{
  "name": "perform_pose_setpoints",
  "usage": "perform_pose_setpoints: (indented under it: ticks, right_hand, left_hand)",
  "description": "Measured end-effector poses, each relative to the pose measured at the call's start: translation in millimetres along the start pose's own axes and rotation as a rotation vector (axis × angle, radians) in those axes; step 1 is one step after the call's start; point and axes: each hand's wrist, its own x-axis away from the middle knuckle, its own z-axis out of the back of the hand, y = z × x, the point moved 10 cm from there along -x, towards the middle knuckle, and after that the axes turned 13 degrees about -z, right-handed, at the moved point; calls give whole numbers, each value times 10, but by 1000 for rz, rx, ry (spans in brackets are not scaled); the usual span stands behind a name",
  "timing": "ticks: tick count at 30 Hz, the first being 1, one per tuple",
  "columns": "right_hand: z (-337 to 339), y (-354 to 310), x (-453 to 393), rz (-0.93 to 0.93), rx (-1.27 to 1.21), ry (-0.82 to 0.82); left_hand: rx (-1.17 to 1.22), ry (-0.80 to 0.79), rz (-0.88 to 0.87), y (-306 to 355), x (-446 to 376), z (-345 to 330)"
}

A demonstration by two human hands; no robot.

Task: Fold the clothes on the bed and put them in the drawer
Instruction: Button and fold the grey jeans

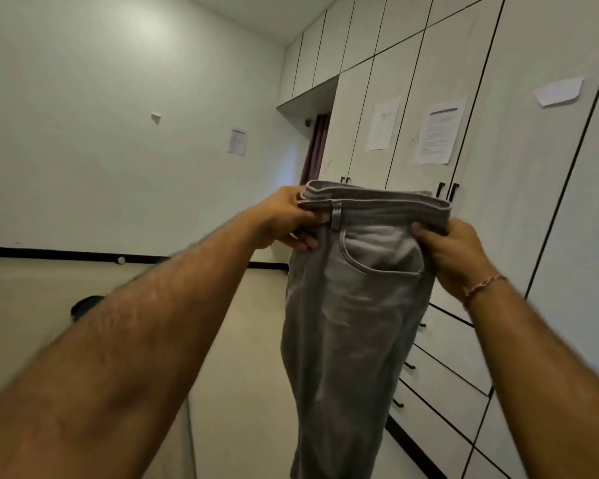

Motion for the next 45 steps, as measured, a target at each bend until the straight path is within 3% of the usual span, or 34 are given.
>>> perform_pose_setpoints:
  ticks: [3, 6, 10, 12, 15, 18, 23, 25, 27, 28, 30, 31, 32, 35, 37, 40, 42, 45]
  right_hand:
    - [-249, 446, 170, -192, 93, -33]
    - [-281, 561, 256, -239, 153, 7]
    - [-490, 693, 337, -181, 757, 29]
    - [-658, 800, 399, -167, 761, -25]
    - [-945, 1180, 605, -400, 304, -338]
    - [-1226, 1686, 756, -563, 78, -549]
    - [-1705, 2824, 910, -786, 499, -845]
    - [-1950, 3075, 881, -896, 601, -951]
    - [-2375, 3163, 564, -942, 595, -930]
    - [-2583, 3112, 345, -940, 567, -851]
    - [-3083, 2729, -260, -744, 522, -638]
    - [-3368, 2304, -676, -538, 532, -546]
    - [-3633, 1841, -988, -362, 536, -472]
    - [-4057, 357, -1677, -55, 160, -256]
    - [-4082, -506, -1872, 106, 4, -148]
    - [-4067, -1551, -1867, 297, -196, -122]
    - [-4103, -2018, -1627, 406, -283, -161]
    - [-4152, -2150, -1027, 524, -275, -157]
  left_hand:
    - [-5, -16, 48, -254, 249, 10]
    - [-82, -59, -86, -345, 463, -35]
    - [-489, 47, -255, -360, 712, -39]
    - [-453, 151, -223, -580, 834, 5]
    - [-146, 258, -50, -1114, 1039, 11]
    - [123, 169, 180, -1731, 1314, -102]
    - [116, -451, 524, -2661, 1930, -422]
    - [178, -608, 699, -2970, 2166, -492]
    - [197, -545, 813, -3298, 2161, -212]
    - [163, -420, 826, -3433, 2048, 47]
    - [-33, -39, 731, -3550, 1606, 882]
    - [-166, 156, 627, -3423, 1256, 1438]
    - [-264, 320, 515, -3183, 961, 1930]
    - [-297, 646, 136, -2090, 174, 3209]
    - [-268, 734, -82, -1214, -115, 3760]
    - [-332, 789, -272, -117, -259, 4338]
    - [-403, 784, -325, 396, -107, 4602]
    - [-564, 735, -301, 737, 507, 4655]
